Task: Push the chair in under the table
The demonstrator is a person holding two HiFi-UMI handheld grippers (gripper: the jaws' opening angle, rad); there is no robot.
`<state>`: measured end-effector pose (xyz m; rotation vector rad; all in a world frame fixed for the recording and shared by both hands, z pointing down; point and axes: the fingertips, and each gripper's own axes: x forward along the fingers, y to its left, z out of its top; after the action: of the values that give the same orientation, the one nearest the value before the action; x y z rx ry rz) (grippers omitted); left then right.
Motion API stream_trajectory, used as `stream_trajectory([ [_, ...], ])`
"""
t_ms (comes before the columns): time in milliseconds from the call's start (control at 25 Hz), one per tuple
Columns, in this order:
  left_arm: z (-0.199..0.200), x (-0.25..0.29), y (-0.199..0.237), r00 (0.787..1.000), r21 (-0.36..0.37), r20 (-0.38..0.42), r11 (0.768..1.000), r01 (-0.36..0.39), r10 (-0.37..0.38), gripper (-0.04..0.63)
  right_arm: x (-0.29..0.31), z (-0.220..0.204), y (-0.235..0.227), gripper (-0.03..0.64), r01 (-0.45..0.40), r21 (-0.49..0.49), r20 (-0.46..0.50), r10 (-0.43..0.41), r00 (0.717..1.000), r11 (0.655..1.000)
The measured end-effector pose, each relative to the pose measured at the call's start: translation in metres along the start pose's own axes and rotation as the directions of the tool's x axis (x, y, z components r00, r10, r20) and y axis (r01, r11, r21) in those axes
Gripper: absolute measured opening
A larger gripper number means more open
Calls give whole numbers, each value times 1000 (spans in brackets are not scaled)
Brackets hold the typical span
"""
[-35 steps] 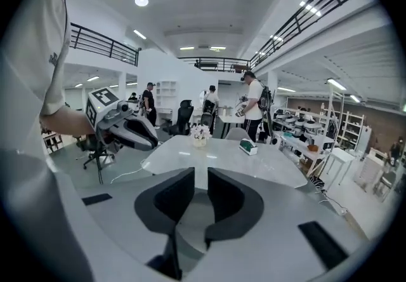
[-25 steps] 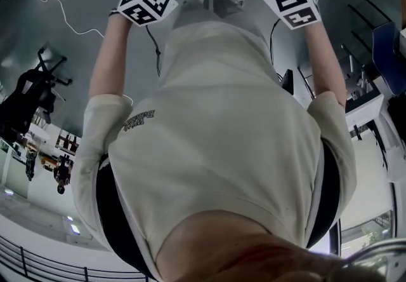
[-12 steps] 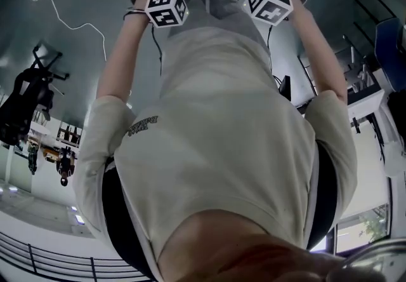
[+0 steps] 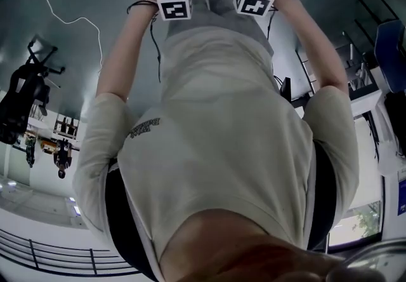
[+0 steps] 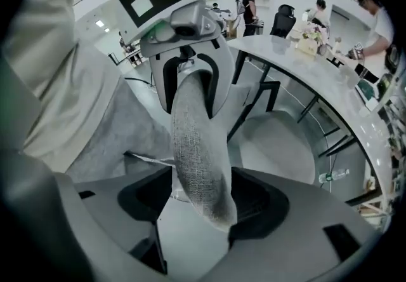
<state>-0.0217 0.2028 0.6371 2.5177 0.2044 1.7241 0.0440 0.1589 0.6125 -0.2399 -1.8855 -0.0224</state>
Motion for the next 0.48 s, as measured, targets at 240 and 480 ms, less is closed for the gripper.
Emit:
stream_trajectory([
  [240, -4, 19, 15, 1000, -137, 8, 990, -10, 11, 262, 29, -15, -6, 284, 11, -41, -55, -14, 998, 999],
  [480, -1, 22, 19, 1000, -161, 1, 987, -14, 14, 230, 40, -21, -21, 203, 63, -71, -45, -66, 997, 996],
])
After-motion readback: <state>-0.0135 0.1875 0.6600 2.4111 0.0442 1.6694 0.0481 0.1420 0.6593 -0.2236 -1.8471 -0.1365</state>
